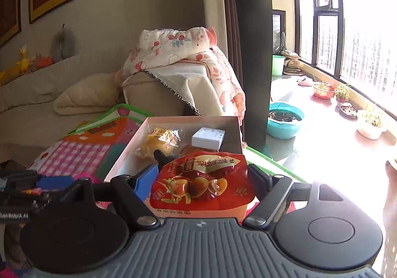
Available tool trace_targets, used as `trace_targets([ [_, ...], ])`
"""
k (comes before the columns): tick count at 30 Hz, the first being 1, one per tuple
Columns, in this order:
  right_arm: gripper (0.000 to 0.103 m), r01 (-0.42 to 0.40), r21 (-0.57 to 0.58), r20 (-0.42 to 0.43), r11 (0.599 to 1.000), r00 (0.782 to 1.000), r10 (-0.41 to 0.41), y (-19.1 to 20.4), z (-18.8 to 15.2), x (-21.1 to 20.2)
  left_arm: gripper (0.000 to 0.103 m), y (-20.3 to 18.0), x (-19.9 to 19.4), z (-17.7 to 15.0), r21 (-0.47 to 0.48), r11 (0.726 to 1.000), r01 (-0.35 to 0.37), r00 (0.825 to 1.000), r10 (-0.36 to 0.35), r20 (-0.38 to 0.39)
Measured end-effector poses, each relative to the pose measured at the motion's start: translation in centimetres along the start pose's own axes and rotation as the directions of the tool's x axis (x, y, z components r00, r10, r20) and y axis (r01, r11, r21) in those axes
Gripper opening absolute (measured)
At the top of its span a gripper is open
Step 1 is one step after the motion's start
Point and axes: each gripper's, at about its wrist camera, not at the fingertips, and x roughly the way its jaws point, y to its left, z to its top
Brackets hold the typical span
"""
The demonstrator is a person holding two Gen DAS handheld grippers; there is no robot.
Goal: Organize objects
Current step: 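Drop the white box into the pink box with the left gripper while the right drops the packet, then grasp the pink piggy toy with the left gripper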
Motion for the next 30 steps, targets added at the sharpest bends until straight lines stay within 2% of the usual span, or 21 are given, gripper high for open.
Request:
trace_targets([
  [3, 0.079, -0.024, 0.078, -0.018, 0.997, 1.000, 0.026, -0.9, 2.8, 2.7, 0.052, 1.1, -0.3, -1.6, -0.035, 0.999, -0.018, 0.999, 0.017, -0.045],
  [4, 0.080, -0.006, 0.100, -0.028, 0.995, 1.000, 0.009, -1.1, 3.3, 3.6, 0.052, 1.6, -0.4, -2.0, -0.053, 0.998, -0.029, 0.998, 0.026, -0.053],
  [7, 0.084, 0.019, 0.112, -0.034, 0.994, 0.999, -0.015, -1.1, 3.1, 4.3, 0.052, 2.4, -0.9, -2.6, -0.069, 0.996, -0.049, 0.998, 0.046, -0.047],
  [15, 0.087, 0.096, 0.085, -0.075, 0.992, 0.993, -0.090, -1.7, -2.2, 2.6, 0.052, 2.9, -0.8, -3.7, -0.084, 0.996, -0.030, 0.998, 0.025, -0.056],
  [20, 0.095, 0.066, 0.030, -0.085, 0.997, 0.994, -0.063, 0.3, -7.1, 1.1, 0.052, 1.5, -0.8, -3.8, -0.005, 0.999, -0.037, 0.998, 0.037, -0.048],
  [23, 0.096, 0.053, -0.030, -0.083, 0.998, 0.995, -0.055, 2.6, -9.4, 1.1, 0.052, 1.1, -0.8, -3.6, 0.001, 0.999, -0.048, 0.998, 0.048, -0.045],
  [26, 0.101, 0.033, -0.082, -0.055, 0.996, 0.998, -0.038, 4.6, -10.9, 1.0, 0.052, 0.6, -0.7, -3.1, 0.011, 0.996, -0.083, 0.996, 0.083, -0.030],
  [30, 0.103, 0.051, -0.108, -0.058, 0.993, 0.997, -0.058, 5.4, -11.5, 1.7, 0.052, -0.8, 0.3, -2.3, 0.099, 0.988, -0.121, 0.992, 0.123, -0.016],
])
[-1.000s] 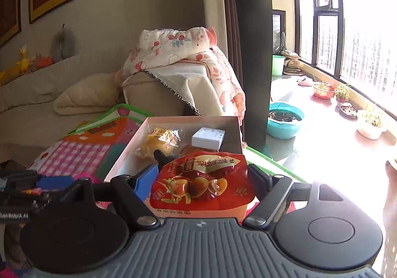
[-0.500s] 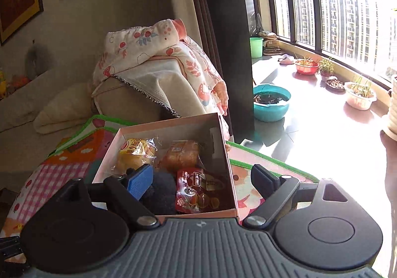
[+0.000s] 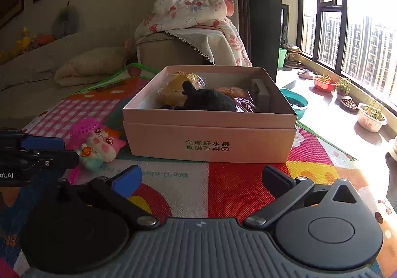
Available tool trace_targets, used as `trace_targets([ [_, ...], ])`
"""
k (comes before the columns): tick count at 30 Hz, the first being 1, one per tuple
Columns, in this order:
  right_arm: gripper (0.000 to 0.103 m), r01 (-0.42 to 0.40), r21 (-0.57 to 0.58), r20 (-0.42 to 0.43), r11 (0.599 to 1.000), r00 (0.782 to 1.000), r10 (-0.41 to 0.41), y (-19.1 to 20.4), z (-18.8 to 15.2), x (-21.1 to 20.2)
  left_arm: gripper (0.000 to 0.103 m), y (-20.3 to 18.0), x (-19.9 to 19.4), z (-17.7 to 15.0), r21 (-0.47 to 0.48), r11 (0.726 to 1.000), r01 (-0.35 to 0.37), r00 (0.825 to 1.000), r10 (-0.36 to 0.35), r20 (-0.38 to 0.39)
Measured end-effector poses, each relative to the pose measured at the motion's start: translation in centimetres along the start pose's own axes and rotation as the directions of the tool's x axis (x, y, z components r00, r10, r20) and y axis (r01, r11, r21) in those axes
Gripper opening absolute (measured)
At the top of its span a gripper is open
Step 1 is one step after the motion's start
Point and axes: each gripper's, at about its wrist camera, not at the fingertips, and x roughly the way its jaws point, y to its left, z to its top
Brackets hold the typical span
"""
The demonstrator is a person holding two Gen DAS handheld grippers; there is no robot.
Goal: Organize objects
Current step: 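Grasp the pink piggy toy with the left gripper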
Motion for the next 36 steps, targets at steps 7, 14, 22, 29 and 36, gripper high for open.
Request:
trace_targets([
  [7, 0.103, -0.014, 0.055, 0.033, 0.998, 0.999, 0.012, -1.1, -0.1, -0.6, 0.052, -1.7, 4.0, 1.0, 0.103, 0.989, -0.105, 0.994, 0.109, -0.032],
  [14, 0.103, -0.014, 0.062, 0.029, 0.998, 1.000, 0.012, -1.2, -0.2, -0.5, 0.055, -2.1, 5.4, 0.3, 0.148, 0.979, -0.137, 0.988, 0.146, -0.052],
  [22, 0.103, -0.004, 0.068, 0.001, 0.998, 1.000, 0.004, -1.3, -0.1, 0.1, 0.052, 0.7, 2.7, 0.6, -0.067, 0.997, -0.030, 1.000, 0.029, -0.011],
  [29, 0.103, -0.002, 0.057, -0.029, 0.998, 1.000, 0.004, -1.0, -0.1, 0.6, 0.051, 5.8, -2.2, -0.4, -0.252, 0.966, -0.055, 0.992, 0.081, 0.096],
  [36, 0.103, 0.024, -0.014, -0.095, 1.000, 0.995, -0.025, 0.3, 0.0, 1.7, 0.051, 11.3, -3.8, -3.6, -0.379, 0.902, -0.207, 0.972, 0.234, 0.027],
])
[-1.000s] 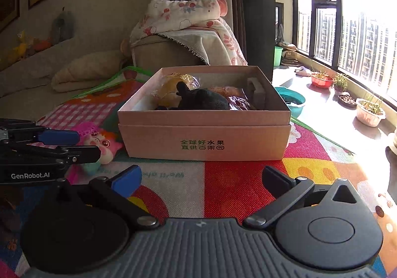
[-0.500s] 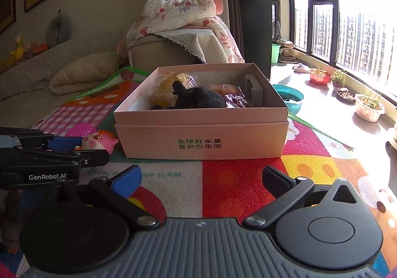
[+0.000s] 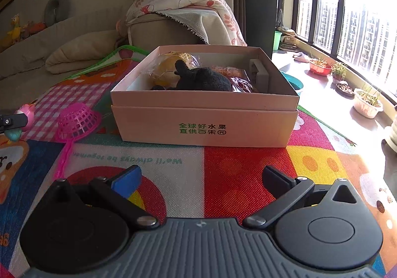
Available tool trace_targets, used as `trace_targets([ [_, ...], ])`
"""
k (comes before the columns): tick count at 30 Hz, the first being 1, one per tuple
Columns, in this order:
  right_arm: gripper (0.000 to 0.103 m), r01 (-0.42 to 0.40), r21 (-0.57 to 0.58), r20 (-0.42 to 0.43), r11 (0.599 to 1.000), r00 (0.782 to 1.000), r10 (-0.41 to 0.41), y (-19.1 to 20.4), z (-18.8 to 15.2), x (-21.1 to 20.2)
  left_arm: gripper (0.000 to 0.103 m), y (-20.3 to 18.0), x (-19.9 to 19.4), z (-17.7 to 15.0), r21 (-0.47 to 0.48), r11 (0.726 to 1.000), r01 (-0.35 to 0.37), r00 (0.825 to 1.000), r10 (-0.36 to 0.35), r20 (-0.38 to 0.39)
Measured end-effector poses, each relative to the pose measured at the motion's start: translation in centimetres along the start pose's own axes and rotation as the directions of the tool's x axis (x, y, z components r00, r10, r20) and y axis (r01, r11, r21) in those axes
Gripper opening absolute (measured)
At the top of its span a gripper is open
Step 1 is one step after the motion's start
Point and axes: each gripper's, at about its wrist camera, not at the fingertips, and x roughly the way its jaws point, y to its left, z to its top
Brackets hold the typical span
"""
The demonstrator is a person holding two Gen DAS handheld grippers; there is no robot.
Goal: Organize objects
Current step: 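Grasp the pink piggy toy with the left gripper, then lift the piggy toy with the left gripper while the right gripper grasps the pink basket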
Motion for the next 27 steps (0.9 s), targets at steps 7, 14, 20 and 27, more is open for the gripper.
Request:
trace_targets([
  [7, 0.103, -0.079, -0.120, -0.034, 0.990, 0.997, 0.075, 4.4, 0.4, 0.0, 0.051, 1.8, 0.5, -0.7, -0.049, 0.999, 0.006, 1.000, -0.007, -0.015],
  [14, 0.103, -0.197, -0.249, -0.062, 0.948, 0.980, 0.187, 12.6, 2.4, 1.7, 0.052, 2.0, 0.3, -0.9, -0.063, 0.998, 0.012, 1.000, -0.013, -0.009],
  [20, 0.103, -0.225, -0.296, -0.102, 0.928, 0.974, 0.203, 16.9, 4.8, 4.9, 0.052, 2.5, 0.3, -1.0, -0.097, 0.995, 0.033, 0.999, -0.034, -0.006],
  [27, 0.096, -0.222, -0.259, -0.136, 0.940, 0.972, 0.192, 17.6, 6.0, 7.3, 0.052, 2.9, 0.4, -0.9, -0.118, 0.992, 0.047, 0.999, -0.048, -0.005],
])
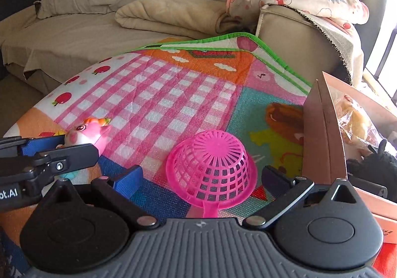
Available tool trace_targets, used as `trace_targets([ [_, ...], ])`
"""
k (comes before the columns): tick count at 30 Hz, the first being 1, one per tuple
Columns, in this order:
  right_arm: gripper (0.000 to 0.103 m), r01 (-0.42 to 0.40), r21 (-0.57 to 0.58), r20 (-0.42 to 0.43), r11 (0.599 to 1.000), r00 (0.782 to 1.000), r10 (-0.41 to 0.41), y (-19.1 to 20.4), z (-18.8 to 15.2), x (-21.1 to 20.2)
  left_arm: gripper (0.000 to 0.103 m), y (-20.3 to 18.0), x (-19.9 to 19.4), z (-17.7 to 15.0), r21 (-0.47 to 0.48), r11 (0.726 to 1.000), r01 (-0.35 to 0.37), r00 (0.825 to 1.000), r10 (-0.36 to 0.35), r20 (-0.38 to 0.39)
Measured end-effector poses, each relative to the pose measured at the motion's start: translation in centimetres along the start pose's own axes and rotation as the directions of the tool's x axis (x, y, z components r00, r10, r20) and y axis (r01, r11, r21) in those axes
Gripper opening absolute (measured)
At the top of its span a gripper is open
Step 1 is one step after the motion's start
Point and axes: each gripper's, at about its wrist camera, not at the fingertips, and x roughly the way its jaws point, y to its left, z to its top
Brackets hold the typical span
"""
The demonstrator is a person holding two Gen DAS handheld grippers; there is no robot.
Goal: Organize objects
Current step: 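Lift the piggy toy with the left gripper while the right gripper grasps the pink basket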
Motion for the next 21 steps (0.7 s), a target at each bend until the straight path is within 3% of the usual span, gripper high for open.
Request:
trace_targets([
  [3, 0.074, -0.017, 0.009, -0.014, 1.000, 1.000, 0.018, -0.1, 0.3, -0.3, 0.052, 0.1, 0.0, 0.0, -0.008, 1.000, 0.006, 1.000, -0.006, 0.000],
  [12, 0.074, 0.014, -0.065, 0.037, 0.998, 0.999, -0.012, 0.1, -0.7, -4.5, 0.052, 0.1, 0.0, 0.0, -0.010, 1.000, 0.006, 1.000, -0.006, -0.001],
  [17, 0.074, 0.010, -0.031, 0.084, 0.999, 0.996, -0.007, -2.3, -3.8, -9.9, 0.052, -0.1, 0.0, -0.1, 0.008, 1.000, -0.007, 1.000, 0.008, -0.003],
  [21, 0.074, 0.086, 0.011, 0.163, 0.996, 0.983, -0.087, -5.2, -6.8, -15.0, 0.051, -1.0, 0.1, 0.0, 0.053, 0.998, -0.037, 0.999, 0.038, -0.008],
])
